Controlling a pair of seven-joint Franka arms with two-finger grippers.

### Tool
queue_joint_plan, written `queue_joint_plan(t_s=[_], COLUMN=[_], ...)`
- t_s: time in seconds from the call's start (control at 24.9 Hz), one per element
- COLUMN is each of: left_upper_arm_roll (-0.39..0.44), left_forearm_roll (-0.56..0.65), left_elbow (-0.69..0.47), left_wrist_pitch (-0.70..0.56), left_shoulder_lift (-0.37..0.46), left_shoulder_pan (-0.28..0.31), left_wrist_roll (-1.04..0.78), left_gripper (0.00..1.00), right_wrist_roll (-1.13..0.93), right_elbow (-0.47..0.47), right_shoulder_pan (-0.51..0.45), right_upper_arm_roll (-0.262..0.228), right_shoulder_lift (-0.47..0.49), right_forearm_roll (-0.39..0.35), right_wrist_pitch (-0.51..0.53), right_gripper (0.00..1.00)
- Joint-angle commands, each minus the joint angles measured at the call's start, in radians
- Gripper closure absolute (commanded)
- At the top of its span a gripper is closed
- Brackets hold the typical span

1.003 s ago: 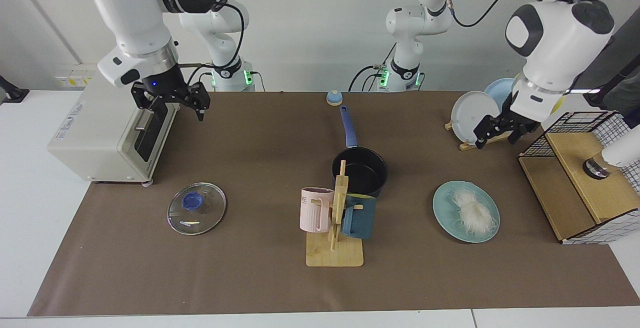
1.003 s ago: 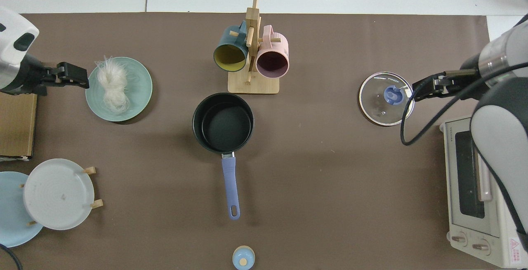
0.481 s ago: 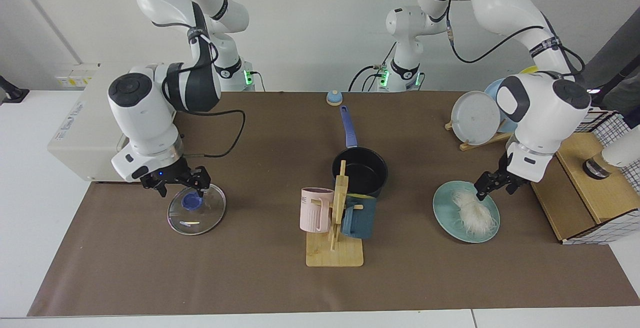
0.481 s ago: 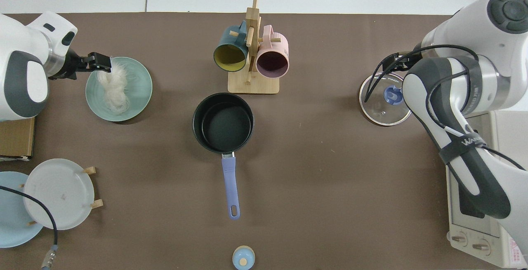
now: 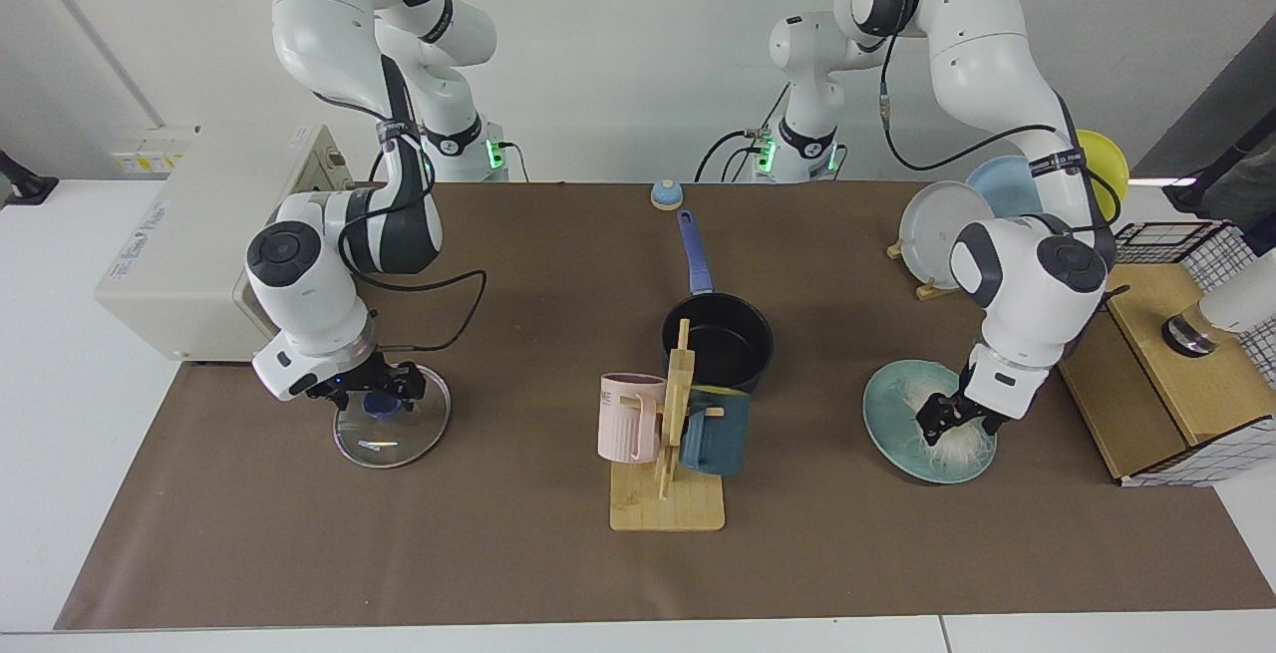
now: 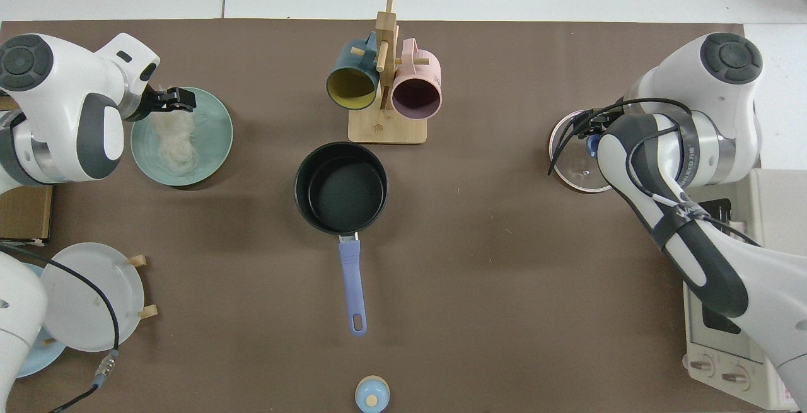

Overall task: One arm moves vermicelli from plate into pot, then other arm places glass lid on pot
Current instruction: 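Reach the left gripper to the vermicelli while the right gripper reaches the lid, then grasp the white vermicelli on the teal plate with the left gripper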

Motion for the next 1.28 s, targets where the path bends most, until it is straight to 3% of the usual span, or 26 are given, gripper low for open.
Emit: queue_joint_plan(t_s=[0.0, 0.2, 0.28, 0.36, 0.44, 0.52, 0.64, 0.84, 1.12, 1.24], left_upper_arm_roll=[0.003, 0.002, 0.002, 0.002, -0.001, -0.004, -0.013, -0.035, -0.104, -0.159], left_forearm_roll=[0.026, 0.025, 0.029, 0.034, 0.029, 0.023, 0.023, 0.016, -0.029, -0.046], left_elbow=[-0.016, -0.035, -0.030, -0.012, 0.029, 0.098, 0.145, 0.142, 0.135, 0.132], left_wrist_pitch=[0.039, 0.045, 0.035, -0.011, -0.146, -0.278, -0.360, -0.381, -0.475, -0.507], left_shoulder_lift=[0.022, 0.029, 0.029, 0.029, 0.029, 0.029, 0.016, -0.067, -0.196, -0.227], left_shoulder_pan=[-0.005, -0.015, -0.012, -0.008, 0.000, 0.000, -0.009, -0.017, -0.018, -0.018], left_wrist_roll=[-0.003, -0.044, -0.037, -0.029, -0.012, 0.009, -0.003, -0.070, -0.164, -0.208], left_gripper=[0.00, 0.00, 0.05, 0.27, 0.57, 1.00, 1.00, 1.00, 1.00, 1.00], right_wrist_roll=[-0.035, -0.058, -0.058, -0.057, -0.055, -0.058, -0.058, -0.060, -0.060, -0.060], right_elbow=[-0.046, -0.071, -0.076, -0.082, -0.082, -0.082, -0.080, -0.079, -0.079, -0.079], right_shoulder_pan=[-0.020, -0.020, -0.023, -0.026, -0.026, -0.028, -0.028, -0.029, -0.029, -0.029], right_upper_arm_roll=[0.007, 0.007, 0.007, 0.007, 0.007, 0.009, 0.007, 0.007, 0.009, 0.007], right_shoulder_lift=[0.004, 0.003, 0.003, 0.003, 0.003, 0.003, 0.003, 0.003, 0.003, 0.003], right_forearm_roll=[-0.003, -0.004, -0.004, -0.004, -0.003, -0.003, -0.003, -0.003, -0.003, -0.003], right_wrist_pitch=[0.067, 0.072, 0.073, 0.073, 0.073, 0.073, 0.075, 0.075, 0.084, 0.085], right_gripper=[0.01, 0.01, 0.01, 0.01, 0.01, 0.01, 0.01, 0.01, 0.01, 0.05])
